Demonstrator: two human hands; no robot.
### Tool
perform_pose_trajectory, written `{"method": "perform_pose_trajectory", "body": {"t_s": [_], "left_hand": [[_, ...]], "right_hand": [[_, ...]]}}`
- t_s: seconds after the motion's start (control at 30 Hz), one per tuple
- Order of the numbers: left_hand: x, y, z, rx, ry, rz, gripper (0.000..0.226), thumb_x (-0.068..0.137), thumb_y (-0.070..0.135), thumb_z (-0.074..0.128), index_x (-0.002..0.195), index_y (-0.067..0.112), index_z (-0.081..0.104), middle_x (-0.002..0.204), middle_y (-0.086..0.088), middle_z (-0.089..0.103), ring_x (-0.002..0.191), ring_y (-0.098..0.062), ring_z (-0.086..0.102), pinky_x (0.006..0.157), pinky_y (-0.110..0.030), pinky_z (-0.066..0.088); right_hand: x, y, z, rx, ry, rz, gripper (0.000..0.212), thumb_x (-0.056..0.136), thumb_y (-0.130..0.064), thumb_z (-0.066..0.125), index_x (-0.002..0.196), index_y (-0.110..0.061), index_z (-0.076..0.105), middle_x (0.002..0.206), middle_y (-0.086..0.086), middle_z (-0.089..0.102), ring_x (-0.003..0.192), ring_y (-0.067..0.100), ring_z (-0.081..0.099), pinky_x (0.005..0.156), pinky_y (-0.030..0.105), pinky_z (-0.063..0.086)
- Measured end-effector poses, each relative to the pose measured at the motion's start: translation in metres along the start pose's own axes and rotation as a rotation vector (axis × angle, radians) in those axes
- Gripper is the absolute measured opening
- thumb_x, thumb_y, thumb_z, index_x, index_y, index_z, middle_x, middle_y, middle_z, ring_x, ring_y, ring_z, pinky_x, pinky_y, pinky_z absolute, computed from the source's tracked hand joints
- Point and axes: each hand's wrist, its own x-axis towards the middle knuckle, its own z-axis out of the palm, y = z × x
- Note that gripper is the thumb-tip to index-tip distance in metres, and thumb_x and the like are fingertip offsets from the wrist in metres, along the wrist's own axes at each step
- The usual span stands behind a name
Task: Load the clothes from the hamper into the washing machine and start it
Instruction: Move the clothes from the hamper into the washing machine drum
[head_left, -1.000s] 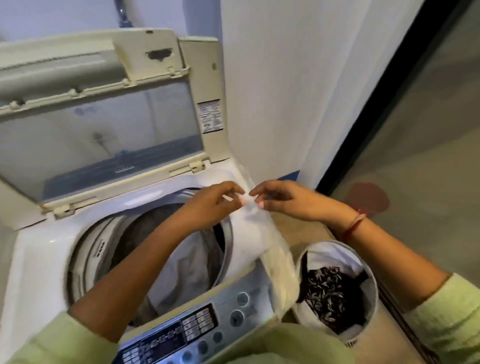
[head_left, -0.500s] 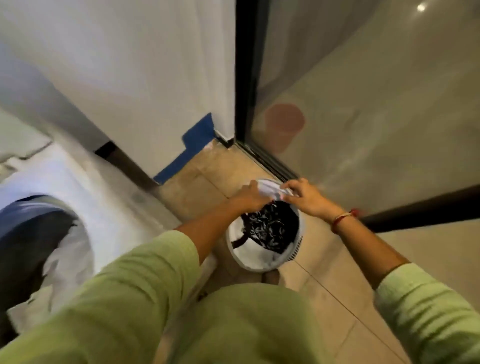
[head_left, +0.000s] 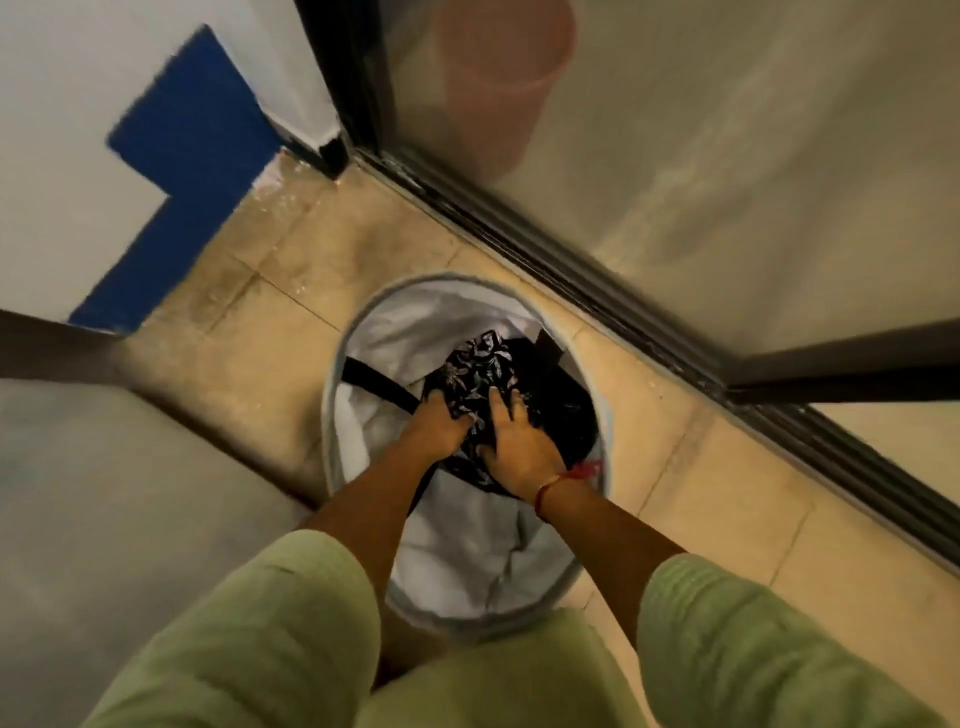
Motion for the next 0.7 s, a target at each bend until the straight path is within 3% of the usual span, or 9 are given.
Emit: {"method": "perform_pose_trajectory", "body": {"t_s": [0.07, 0.17, 0.27, 0.33, 0.4, 0.43, 0.53, 0.63, 0.7], "left_hand": [[0.038, -0.019, 0.020, 0.001, -0.005, 0.011, 0.081, 0.078, 0.039, 0.064, 0.145, 0.011, 0.028, 0.144, -0.013, 0.044, 0.131, -0.031, 0.044, 0.108, -0.044, 0.040], [0.075, -0.029, 0.041, 0.067, 0.014, 0.032, 0.080, 0.082, 0.034, 0.064, 0.148, 0.013, 0.023, 0.148, -0.015, 0.036, 0.134, -0.031, 0.039, 0.111, -0.043, 0.036], [0.097, -0.039, 0.058, -0.001, 0.027, 0.028, 0.084, 0.076, 0.045, 0.060, 0.147, 0.016, 0.025, 0.146, -0.014, 0.040, 0.131, -0.030, 0.043, 0.111, -0.043, 0.037], [0.102, -0.048, 0.068, -0.069, 0.058, 0.035, 0.089, 0.068, 0.050, 0.057, 0.145, 0.019, 0.027, 0.142, -0.010, 0.046, 0.128, -0.027, 0.047, 0.108, -0.043, 0.040], [0.101, -0.053, 0.066, -0.077, 0.072, 0.046, 0.085, 0.070, 0.043, 0.062, 0.144, 0.017, 0.029, 0.140, -0.010, 0.048, 0.127, -0.026, 0.048, 0.108, -0.042, 0.041], [0.099, -0.053, 0.062, -0.079, 0.069, 0.052, 0.082, 0.073, 0.037, 0.065, 0.143, 0.015, 0.030, 0.140, -0.010, 0.048, 0.127, -0.026, 0.048, 0.108, -0.042, 0.041], [0.083, -0.051, 0.044, -0.103, 0.144, 0.094, 0.089, 0.064, 0.035, 0.070, 0.142, 0.011, 0.033, 0.136, -0.010, 0.052, 0.125, -0.025, 0.052, 0.104, -0.040, 0.044], [0.035, -0.033, 0.024, -0.171, 0.113, 0.123, 0.106, 0.053, 0.032, 0.076, 0.144, 0.005, 0.028, 0.137, -0.004, 0.047, 0.124, -0.018, 0.050, 0.106, -0.034, 0.042], [-0.012, -0.014, 0.010, -0.132, 0.067, 0.076, 0.105, 0.064, 0.022, 0.080, 0.148, 0.007, 0.019, 0.142, -0.009, 0.042, 0.130, -0.024, 0.045, 0.107, -0.033, 0.039]], "right_hand": [[0.033, 0.014, 0.019, 0.027, -0.006, 0.035, 0.079, 0.093, -0.027, 0.049, 0.149, -0.024, -0.006, 0.157, 0.016, -0.008, 0.120, 0.043, 0.049, 0.092, 0.049, 0.048], [0.079, 0.026, 0.040, 0.060, 0.068, 0.067, 0.085, 0.092, -0.027, 0.051, 0.147, -0.023, -0.014, 0.157, 0.018, -0.007, 0.120, 0.041, 0.049, 0.094, 0.048, 0.047], [0.116, 0.036, 0.050, 0.144, 0.121, 0.159, 0.088, 0.091, -0.025, 0.053, 0.148, -0.020, -0.014, 0.154, 0.020, 0.014, 0.120, 0.040, 0.049, 0.096, 0.048, 0.044], [0.132, 0.047, 0.054, 0.070, 0.129, 0.176, 0.068, 0.092, -0.020, 0.051, 0.148, -0.012, 0.013, 0.136, 0.022, 0.046, 0.111, 0.037, 0.056, 0.090, 0.043, 0.046], [0.134, 0.052, 0.050, -0.104, 0.177, 0.135, 0.035, 0.092, -0.014, 0.047, 0.126, -0.005, 0.048, 0.120, 0.020, 0.059, 0.105, 0.035, 0.060, 0.084, 0.039, 0.049], [0.128, 0.051, 0.048, -0.122, 0.205, 0.116, 0.028, 0.091, -0.014, 0.048, 0.116, -0.003, 0.055, 0.116, 0.020, 0.061, 0.103, 0.035, 0.061, 0.081, 0.038, 0.050], [0.092, 0.030, 0.036, 0.000, 0.302, 0.034, 0.024, 0.087, -0.019, 0.053, 0.104, -0.002, 0.057, 0.106, 0.021, 0.062, 0.093, 0.037, 0.063, 0.072, 0.037, 0.050], [0.038, 0.005, 0.023, 0.060, 0.443, -0.125, 0.023, 0.083, -0.025, 0.055, 0.093, -0.004, 0.056, 0.090, 0.018, 0.062, 0.075, 0.039, 0.062, 0.056, 0.038, 0.047], [-0.003, -0.010, 0.005, 0.099, 0.488, -0.166, 0.029, 0.080, -0.033, 0.052, 0.084, -0.005, 0.054, 0.081, 0.016, 0.061, 0.066, 0.038, 0.061, 0.050, 0.038, 0.045]]}}
